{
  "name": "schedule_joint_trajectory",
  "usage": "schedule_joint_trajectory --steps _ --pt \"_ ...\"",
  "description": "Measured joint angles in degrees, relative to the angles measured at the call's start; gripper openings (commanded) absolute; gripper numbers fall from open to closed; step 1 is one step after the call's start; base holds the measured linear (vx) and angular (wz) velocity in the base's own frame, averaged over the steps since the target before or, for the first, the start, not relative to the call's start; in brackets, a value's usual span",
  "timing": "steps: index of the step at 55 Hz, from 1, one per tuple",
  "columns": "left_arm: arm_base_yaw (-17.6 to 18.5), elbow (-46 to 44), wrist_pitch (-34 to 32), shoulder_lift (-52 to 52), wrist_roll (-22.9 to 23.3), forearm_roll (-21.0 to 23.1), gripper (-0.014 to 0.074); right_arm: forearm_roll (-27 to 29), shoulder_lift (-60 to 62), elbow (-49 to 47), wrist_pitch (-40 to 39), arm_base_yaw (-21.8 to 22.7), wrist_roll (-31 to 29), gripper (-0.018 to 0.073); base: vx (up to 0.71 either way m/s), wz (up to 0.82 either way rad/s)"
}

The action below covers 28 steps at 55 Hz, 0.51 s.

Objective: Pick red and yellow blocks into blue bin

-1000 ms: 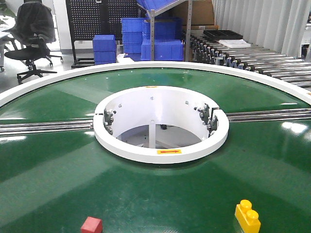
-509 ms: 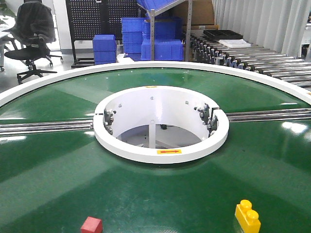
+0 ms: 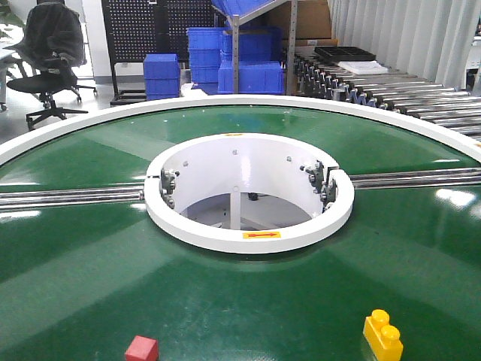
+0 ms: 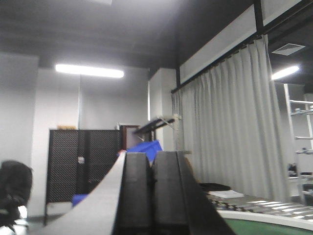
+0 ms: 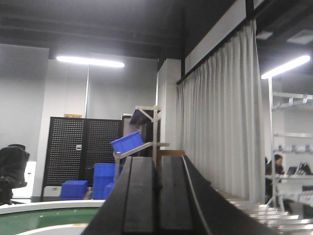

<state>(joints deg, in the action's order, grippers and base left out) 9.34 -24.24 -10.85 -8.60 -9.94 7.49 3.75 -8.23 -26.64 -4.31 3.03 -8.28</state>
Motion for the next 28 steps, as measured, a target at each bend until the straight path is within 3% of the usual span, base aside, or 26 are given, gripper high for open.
schedule_joint_trajectory --steps 13,20,28 --pt "0.0 -20.9 2.9 -25.1 -4.5 0.0 0.0002 -0.1 -22.7 -18.1 3.2 -0.5 -2.7 -0.001 0.0 0.0" --pt "0.0 -25.2 4.3 -37.6 -4.8 0.0 0.0002 -0.1 -30.9 -20.0 2.0 -3.1 -2.9 -0.001 0.0 0.0" --pt "0.0 -25.6 5.6 -44.5 -5.0 0.0 0.0002 -0.1 -36.4 -20.1 3.2 -5.3 -3.0 -0.0005 0.0 0.0"
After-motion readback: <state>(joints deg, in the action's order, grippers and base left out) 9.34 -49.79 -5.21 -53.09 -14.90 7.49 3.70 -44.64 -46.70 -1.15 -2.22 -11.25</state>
